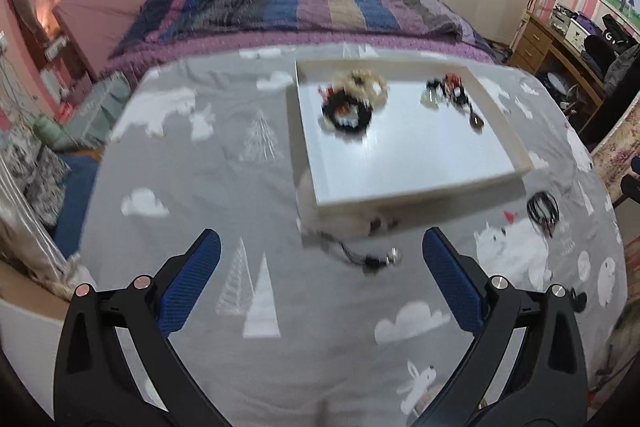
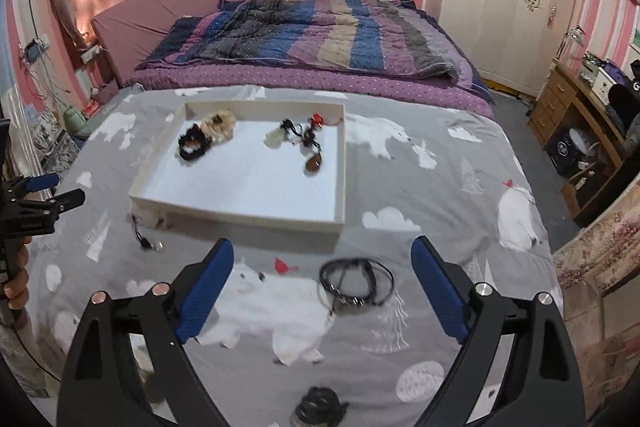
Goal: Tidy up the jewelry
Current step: 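Withdraw both tools from the tray toward the remaining jewelry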
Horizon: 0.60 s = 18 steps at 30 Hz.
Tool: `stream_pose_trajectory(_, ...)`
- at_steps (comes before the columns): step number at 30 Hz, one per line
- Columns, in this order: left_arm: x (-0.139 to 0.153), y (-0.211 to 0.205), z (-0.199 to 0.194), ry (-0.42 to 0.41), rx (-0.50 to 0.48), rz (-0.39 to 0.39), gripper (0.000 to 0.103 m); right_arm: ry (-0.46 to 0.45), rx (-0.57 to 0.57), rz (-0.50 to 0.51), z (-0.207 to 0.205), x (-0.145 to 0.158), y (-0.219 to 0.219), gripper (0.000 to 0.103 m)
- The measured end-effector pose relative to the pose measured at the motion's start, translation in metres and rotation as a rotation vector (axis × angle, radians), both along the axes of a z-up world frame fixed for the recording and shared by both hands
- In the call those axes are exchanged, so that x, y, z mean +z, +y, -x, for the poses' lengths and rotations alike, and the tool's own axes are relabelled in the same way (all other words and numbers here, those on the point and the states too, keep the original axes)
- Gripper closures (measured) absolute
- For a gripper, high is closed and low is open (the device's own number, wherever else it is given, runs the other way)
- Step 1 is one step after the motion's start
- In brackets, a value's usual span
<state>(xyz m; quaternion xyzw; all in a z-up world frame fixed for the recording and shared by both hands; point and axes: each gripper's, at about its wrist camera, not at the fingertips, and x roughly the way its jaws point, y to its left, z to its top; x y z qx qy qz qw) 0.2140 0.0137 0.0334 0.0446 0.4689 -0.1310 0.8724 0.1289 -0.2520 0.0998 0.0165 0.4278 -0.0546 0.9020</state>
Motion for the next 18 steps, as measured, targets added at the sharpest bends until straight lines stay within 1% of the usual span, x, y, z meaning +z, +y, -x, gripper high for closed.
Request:
stream_pose_trajectory(6, -0.027, 0.004, -0.001, 0.062, 0.023, -0.004, 0.003, 0.046, -0.048, -0.026, 0.002, -0.024, -0.016, 0.013)
stream_pose_trajectory(9, -0.040, 0.005, -0.006, 0.092, 0.038, -0.005, 0.003, 0.082, -0.079, -0.023, -0.004, -0.042, -0.024, 0.013)
stream_pose_trajectory(14, -0.056, 0.001, -0.013, 0.112, 0.047, -0.027, 0.003, 0.144, -0.101, -0.035, -0.015, -0.072, -0.033, 0.013)
stream_pose_trajectory(18, -0.066, -0.002, -0.021, 0.133, 0.057, -0.034, 0.003, 0.177, -0.115, -0.061, -0.022, -0.088, -0.040, 0.013)
